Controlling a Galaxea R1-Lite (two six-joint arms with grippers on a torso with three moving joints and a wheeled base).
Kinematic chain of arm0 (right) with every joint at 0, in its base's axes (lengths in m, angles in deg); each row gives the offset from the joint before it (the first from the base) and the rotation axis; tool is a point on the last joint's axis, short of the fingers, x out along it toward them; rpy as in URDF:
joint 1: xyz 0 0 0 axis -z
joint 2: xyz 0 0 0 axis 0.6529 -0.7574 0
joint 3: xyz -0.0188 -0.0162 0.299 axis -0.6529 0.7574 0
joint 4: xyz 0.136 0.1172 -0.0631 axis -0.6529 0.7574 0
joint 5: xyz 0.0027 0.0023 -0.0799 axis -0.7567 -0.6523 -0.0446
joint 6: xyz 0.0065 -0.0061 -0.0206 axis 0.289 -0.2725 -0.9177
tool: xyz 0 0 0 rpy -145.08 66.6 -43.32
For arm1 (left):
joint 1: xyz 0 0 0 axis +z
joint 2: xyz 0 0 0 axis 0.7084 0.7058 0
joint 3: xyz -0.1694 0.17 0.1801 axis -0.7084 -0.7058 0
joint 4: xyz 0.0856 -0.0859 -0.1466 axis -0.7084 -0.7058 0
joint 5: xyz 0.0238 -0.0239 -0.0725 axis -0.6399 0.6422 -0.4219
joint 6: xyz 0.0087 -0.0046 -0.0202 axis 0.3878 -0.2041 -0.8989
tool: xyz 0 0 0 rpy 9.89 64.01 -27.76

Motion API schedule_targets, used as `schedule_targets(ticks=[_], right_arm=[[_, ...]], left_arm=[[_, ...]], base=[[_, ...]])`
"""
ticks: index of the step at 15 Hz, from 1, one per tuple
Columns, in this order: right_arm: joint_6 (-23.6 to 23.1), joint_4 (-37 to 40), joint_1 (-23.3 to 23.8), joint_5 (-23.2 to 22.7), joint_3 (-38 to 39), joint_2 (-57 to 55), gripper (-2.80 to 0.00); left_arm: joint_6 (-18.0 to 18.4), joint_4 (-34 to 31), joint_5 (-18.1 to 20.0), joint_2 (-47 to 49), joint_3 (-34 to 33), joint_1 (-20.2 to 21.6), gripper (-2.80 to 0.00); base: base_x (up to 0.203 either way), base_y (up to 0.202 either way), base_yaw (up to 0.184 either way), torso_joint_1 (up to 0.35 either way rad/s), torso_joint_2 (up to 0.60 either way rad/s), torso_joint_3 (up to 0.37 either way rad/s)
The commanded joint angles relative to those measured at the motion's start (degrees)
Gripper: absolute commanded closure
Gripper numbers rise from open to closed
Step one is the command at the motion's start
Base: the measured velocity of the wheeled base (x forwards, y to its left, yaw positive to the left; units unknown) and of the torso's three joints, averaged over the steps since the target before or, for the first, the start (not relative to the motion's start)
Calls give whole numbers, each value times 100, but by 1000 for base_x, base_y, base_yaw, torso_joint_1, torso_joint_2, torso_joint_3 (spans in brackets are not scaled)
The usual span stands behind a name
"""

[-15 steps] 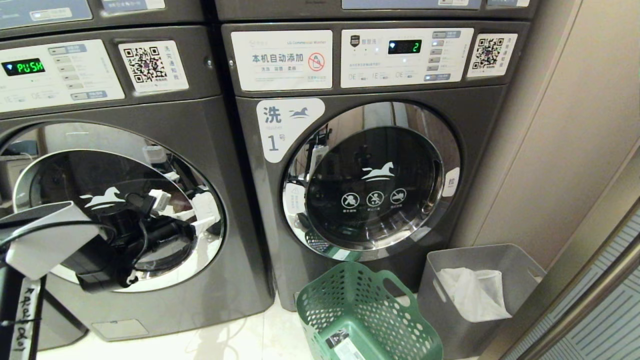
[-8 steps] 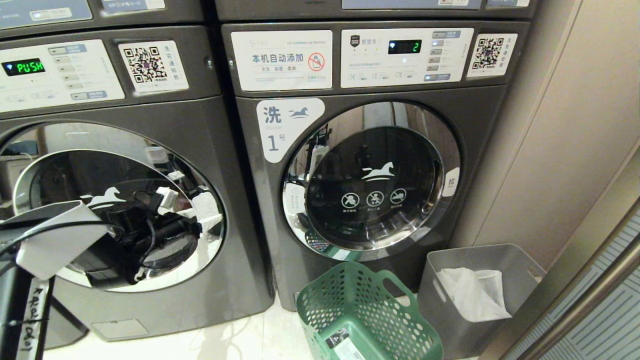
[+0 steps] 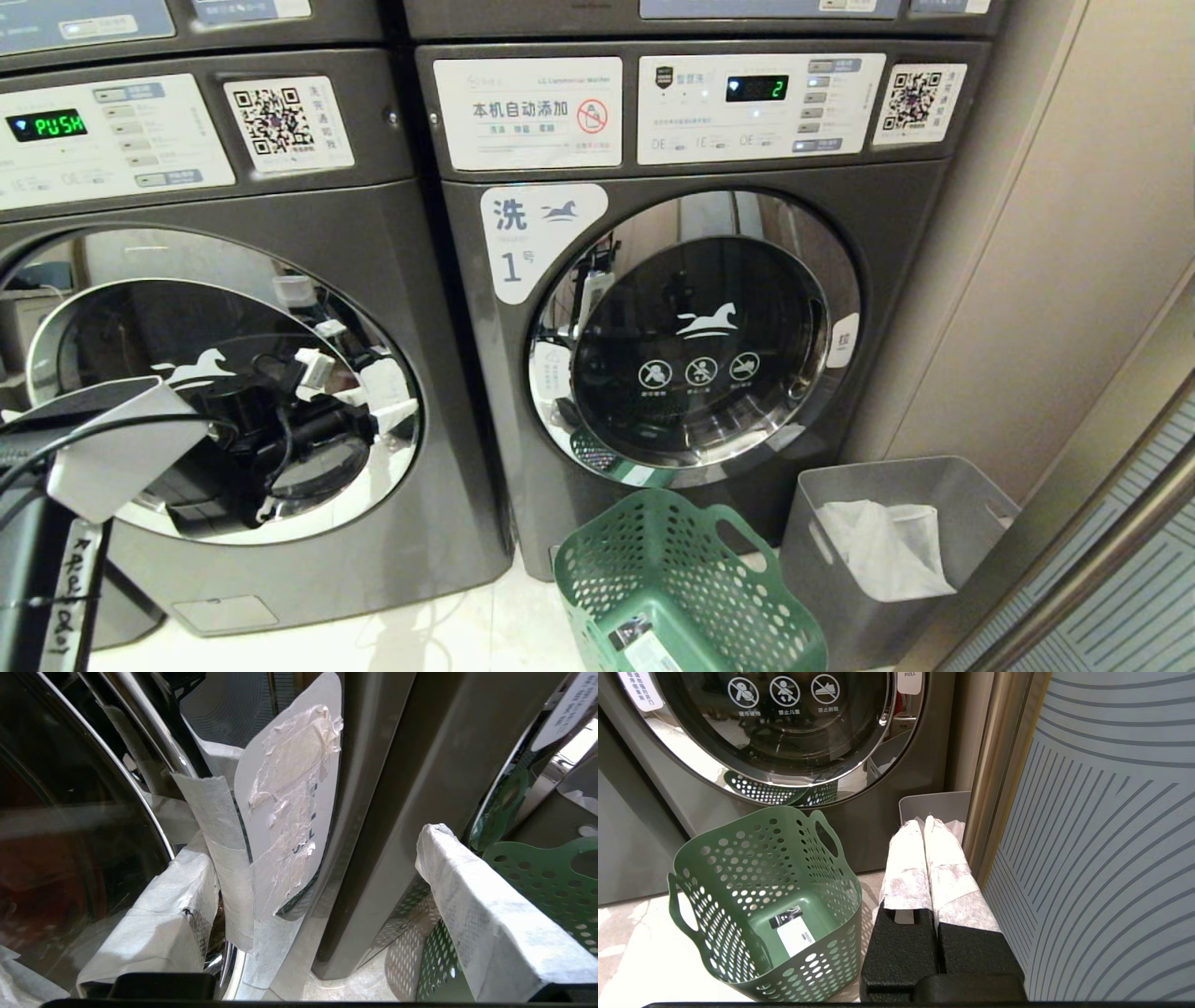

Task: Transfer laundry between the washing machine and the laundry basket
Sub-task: Open the lid of the washing machine

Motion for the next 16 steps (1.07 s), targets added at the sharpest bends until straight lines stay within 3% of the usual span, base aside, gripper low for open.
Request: schedule_targets(ticks=[1,7,16], right_arm=[[0,-4,0,-1,0,-7,0],[0,-4,0,-1,0,-7,0],[0,-4,0,-1,0,-7,0]], left_arm=[[-1,121,281,34,-21,-25,-280],[-114,532,664,87,-173,-291,-280],[-757,1535,674,81,-600,-677,-280]], base=[[0,0,0,0,0,0],[0,0,0,0,0,0],[0,0,0,0,0,0]])
